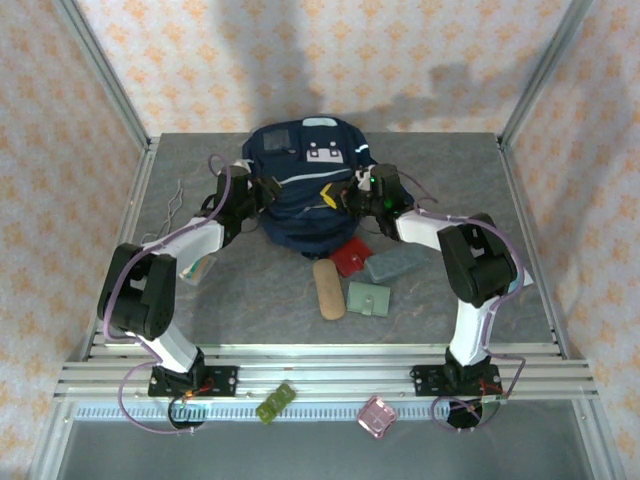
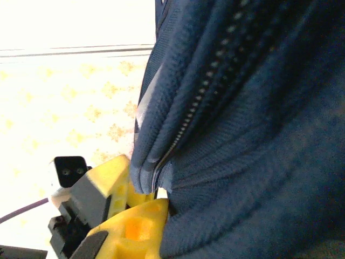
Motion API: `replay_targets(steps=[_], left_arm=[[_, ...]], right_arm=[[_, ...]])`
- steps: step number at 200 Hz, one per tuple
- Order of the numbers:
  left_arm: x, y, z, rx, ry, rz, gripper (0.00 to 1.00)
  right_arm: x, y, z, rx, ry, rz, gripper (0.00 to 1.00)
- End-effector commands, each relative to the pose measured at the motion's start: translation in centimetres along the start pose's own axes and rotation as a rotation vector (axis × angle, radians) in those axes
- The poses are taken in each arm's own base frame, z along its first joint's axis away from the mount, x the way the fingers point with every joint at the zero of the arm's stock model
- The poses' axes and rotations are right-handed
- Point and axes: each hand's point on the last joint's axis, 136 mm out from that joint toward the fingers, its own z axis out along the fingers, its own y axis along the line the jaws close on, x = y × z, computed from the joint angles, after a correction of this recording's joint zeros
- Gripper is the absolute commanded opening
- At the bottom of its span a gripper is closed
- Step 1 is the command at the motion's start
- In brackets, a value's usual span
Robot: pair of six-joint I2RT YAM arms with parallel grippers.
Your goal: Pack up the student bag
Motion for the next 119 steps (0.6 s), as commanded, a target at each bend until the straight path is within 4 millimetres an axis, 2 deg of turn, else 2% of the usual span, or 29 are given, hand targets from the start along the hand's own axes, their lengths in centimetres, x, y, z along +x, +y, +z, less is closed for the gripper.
replay_targets(steps=[1, 25, 44, 58, 73, 98, 119], left_arm=[[-0.1, -7.0, -3.7, 0.235, -0.015, 0.099, 0.47], [1.2, -7.5, -6.0, 0.290, -0.024, 0.172, 0.50], [3.9, -7.1, -6.7, 0.308, 0.024, 0.235, 0.49], [5.9, -6.4, -6.5, 0.292, 0.069, 0.264, 0.51], [7.0, -5.3, -6.0, 0.247, 0.082, 0.281, 0.54], [7.5, -4.1, -4.7, 0.218, 0.085, 0.278, 0.58], [7.3, -4.4, -3.7, 0.224, 0.077, 0.301, 0.60]], right_arm=[[-0.6, 4.8, 0.1, -0.128, -0.013, -0.039, 0.00], [-0.9, 6.7, -0.2, -0.160, -0.022, -0.039, 0.00], [-1.0, 7.6, -0.2, -0.177, -0.017, -0.040, 0.00], [-1.0, 7.8, 0.0, -0.181, -0.012, -0.037, 0.00], [-1.0, 8.0, 0.0, -0.185, -0.007, -0.038, 0.00], [-0.8, 8.4, 0.2, -0.186, 0.002, -0.046, 0.00], [-0.5, 8.6, 0.3, -0.181, 0.011, -0.055, 0.00]])
